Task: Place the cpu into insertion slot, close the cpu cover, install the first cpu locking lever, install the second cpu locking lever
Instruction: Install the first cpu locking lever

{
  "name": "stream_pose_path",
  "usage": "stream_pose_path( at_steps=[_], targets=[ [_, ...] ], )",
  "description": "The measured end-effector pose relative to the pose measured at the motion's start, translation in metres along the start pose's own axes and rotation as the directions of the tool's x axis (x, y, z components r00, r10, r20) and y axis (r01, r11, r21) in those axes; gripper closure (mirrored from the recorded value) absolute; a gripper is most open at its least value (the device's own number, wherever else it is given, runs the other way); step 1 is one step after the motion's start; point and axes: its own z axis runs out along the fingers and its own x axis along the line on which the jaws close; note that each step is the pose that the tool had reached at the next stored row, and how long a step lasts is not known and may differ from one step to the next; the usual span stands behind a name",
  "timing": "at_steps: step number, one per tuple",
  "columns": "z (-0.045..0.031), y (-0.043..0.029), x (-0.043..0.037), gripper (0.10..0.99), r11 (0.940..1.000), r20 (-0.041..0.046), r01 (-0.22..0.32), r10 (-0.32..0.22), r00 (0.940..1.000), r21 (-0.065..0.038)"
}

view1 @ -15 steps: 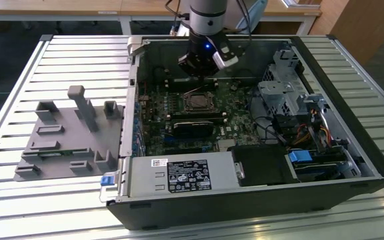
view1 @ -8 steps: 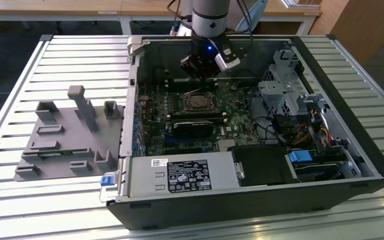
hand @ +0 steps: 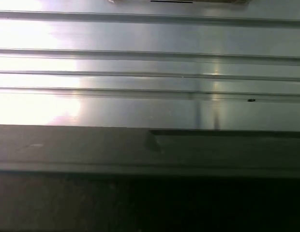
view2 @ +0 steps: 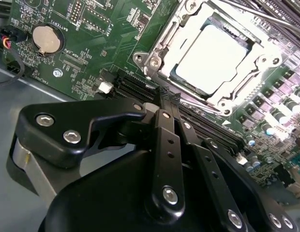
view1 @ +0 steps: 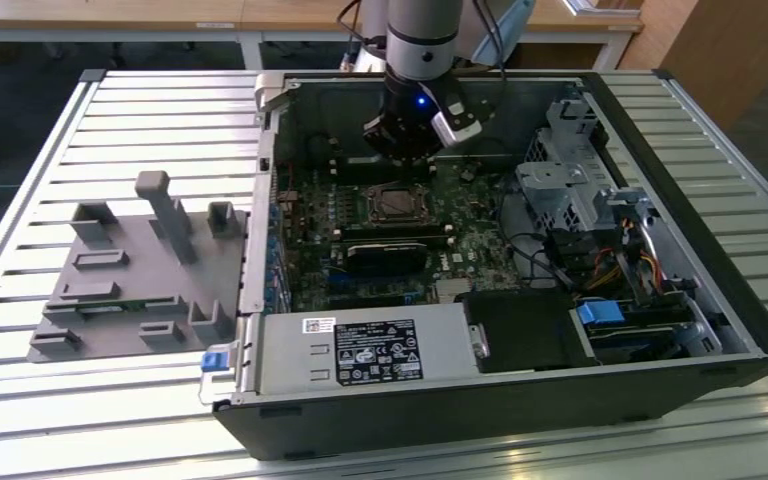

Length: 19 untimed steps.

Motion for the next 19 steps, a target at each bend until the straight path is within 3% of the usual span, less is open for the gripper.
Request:
stream_pose_path(
  at_steps=[19],
  targets=[
    [0.0082,0.0012,-0.0021,0.965,0.9997,-0.0002,0.000,0.000,1.0000,0.026]
  ],
)
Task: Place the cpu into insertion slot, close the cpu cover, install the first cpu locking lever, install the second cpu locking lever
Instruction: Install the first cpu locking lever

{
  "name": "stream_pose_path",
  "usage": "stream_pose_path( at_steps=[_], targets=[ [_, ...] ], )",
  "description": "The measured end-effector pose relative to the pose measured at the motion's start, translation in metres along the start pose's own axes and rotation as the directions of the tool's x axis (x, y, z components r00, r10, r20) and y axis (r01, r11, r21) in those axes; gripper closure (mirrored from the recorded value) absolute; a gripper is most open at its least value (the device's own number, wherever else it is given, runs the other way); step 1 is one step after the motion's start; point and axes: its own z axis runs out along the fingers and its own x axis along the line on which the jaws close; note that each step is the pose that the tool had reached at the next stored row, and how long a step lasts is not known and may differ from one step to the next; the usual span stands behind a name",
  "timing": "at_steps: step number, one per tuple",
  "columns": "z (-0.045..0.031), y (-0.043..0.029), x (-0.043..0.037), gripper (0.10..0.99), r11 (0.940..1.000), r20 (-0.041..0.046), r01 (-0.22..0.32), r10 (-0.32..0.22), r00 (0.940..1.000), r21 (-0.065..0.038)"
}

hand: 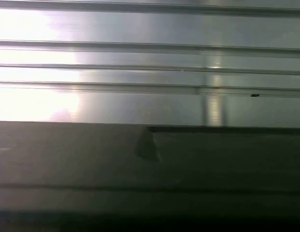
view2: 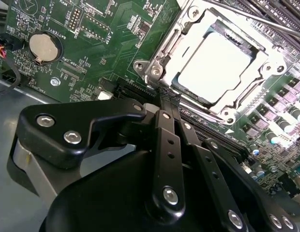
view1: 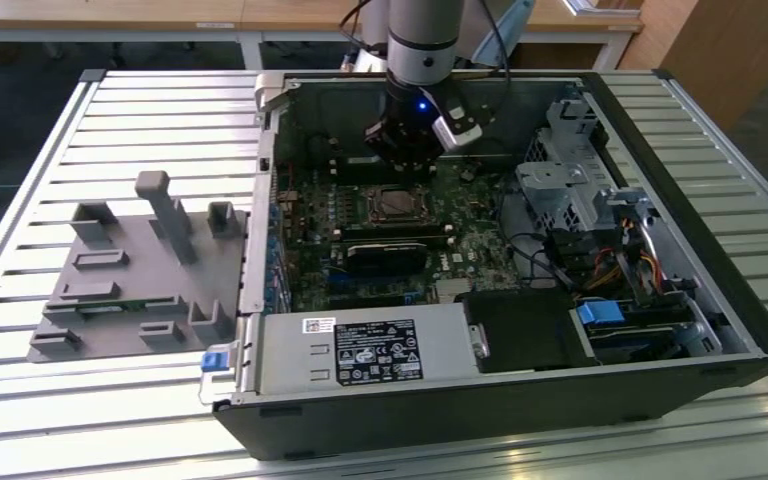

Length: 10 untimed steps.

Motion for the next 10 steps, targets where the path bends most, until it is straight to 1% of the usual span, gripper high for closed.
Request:
stream_pose_path(
  at_steps=[6,10],
  targets=[
    [0.0019,0.0006,-0.0006,0.965,1.0000,-0.0001,0.000,0.000,1.0000,0.005],
    [0.0026,0.0010,-0.0011,0.965,1.0000,-0.0003,0.000,0.000,1.0000,0.005]
  ],
)
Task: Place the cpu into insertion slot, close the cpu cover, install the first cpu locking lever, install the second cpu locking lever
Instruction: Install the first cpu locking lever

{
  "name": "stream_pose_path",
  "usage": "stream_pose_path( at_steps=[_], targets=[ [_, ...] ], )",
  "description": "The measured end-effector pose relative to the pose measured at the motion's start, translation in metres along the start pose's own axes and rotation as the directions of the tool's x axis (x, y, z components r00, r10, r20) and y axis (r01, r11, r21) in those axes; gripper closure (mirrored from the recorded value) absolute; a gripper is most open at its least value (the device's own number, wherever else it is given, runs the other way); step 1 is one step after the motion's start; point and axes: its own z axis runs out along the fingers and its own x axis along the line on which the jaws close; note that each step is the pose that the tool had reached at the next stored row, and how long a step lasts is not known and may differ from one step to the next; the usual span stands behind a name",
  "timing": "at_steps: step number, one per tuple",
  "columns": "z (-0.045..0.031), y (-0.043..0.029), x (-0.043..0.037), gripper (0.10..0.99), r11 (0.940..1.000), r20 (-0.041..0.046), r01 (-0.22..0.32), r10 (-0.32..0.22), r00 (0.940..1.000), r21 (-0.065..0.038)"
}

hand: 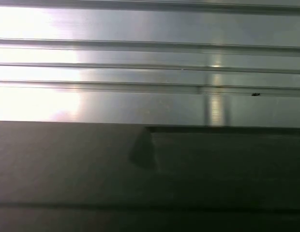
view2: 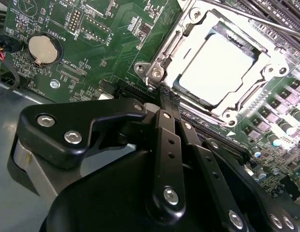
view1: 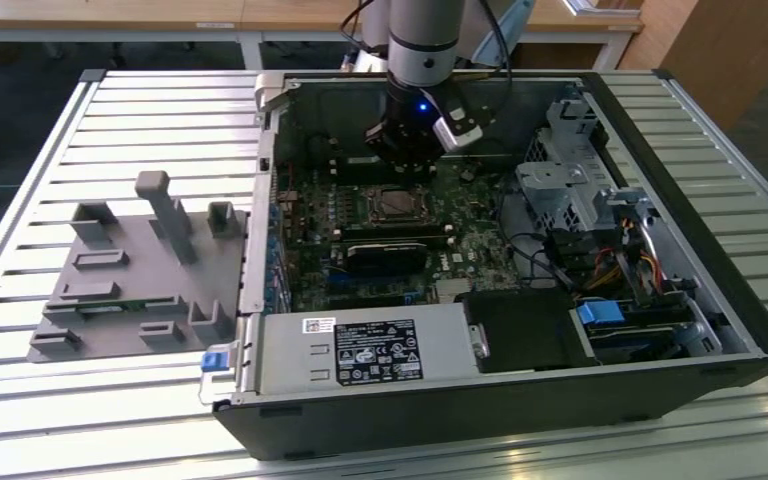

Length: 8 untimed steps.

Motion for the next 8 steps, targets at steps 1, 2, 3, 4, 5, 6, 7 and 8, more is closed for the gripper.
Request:
stream_pose_path(
  at_steps=[1,2,3,4,5,6,7,8],
  targets=[
    [0.0001,0.0001,-0.0001,0.965,1.0000,0.0000,0.000,0.000,1.0000,0.000],
    [0.0002,0.0002,-0.0002,0.965,1.0000,0.0001,0.000,0.000,1.0000,0.000],
    [0.0003,0.0003,-0.0003,0.965,1.0000,0.0001,0.000,0.000,1.0000,0.000],
    [0.0003,0.0004,-0.0003,0.965,1.0000,0.0002,0.000,0.000,1.0000,0.000],
    [0.0003,0.0004,-0.0003,0.965,1.0000,0.0002,0.000,0.000,1.0000,0.000],
    [0.0003,0.0004,-0.0004,0.965,1.0000,0.0002,0.000,0.000,1.0000,0.000],
    [0.0002,0.0005,-0.0004,0.965,1.0000,0.0003,0.000,0.000,1.0000,0.000],
    [-0.0002,0.0006,-0.0004,0.965,1.0000,0.0005,0.000,0.000,1.0000,-0.001]
  ],
)
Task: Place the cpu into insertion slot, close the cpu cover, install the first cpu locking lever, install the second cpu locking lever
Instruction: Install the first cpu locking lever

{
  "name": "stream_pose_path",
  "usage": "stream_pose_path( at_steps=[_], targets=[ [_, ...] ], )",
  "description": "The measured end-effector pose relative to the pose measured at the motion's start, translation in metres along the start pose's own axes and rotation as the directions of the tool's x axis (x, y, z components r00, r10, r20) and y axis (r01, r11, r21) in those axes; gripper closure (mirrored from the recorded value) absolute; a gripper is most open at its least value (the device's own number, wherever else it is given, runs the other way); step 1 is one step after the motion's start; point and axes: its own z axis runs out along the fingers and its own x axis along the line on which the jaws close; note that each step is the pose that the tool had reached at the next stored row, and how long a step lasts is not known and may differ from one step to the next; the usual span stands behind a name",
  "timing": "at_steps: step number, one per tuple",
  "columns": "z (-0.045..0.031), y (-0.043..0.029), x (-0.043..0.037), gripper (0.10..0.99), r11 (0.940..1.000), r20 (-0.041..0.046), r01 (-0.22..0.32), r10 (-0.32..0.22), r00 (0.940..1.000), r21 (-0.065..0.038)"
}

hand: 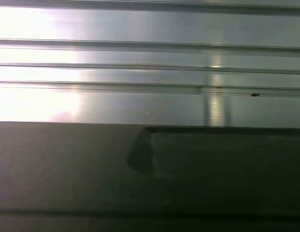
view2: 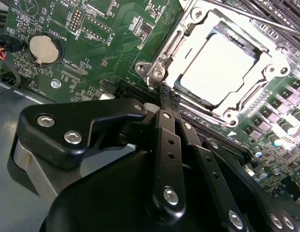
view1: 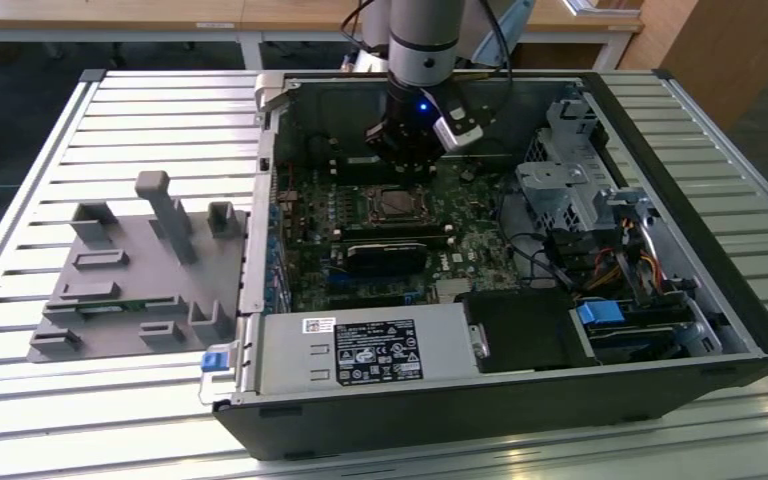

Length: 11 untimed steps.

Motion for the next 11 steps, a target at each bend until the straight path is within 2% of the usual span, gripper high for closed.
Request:
stream_pose_path(
  at_steps=[2,7,11],
  targets=[
    [-0.0018,0.0002,-0.0001,0.965,1.0000,0.0005,0.000,0.000,1.0000,-0.001],
    [-0.0127,0.0000,-0.0001,0.965,1.0000,-0.0003,0.000,0.000,1.0000,0.000],
    [-0.0141,-0.0005,-0.0001,0.965,1.0000,-0.0002,0.000,0.000,1.0000,0.000]
  ],
)
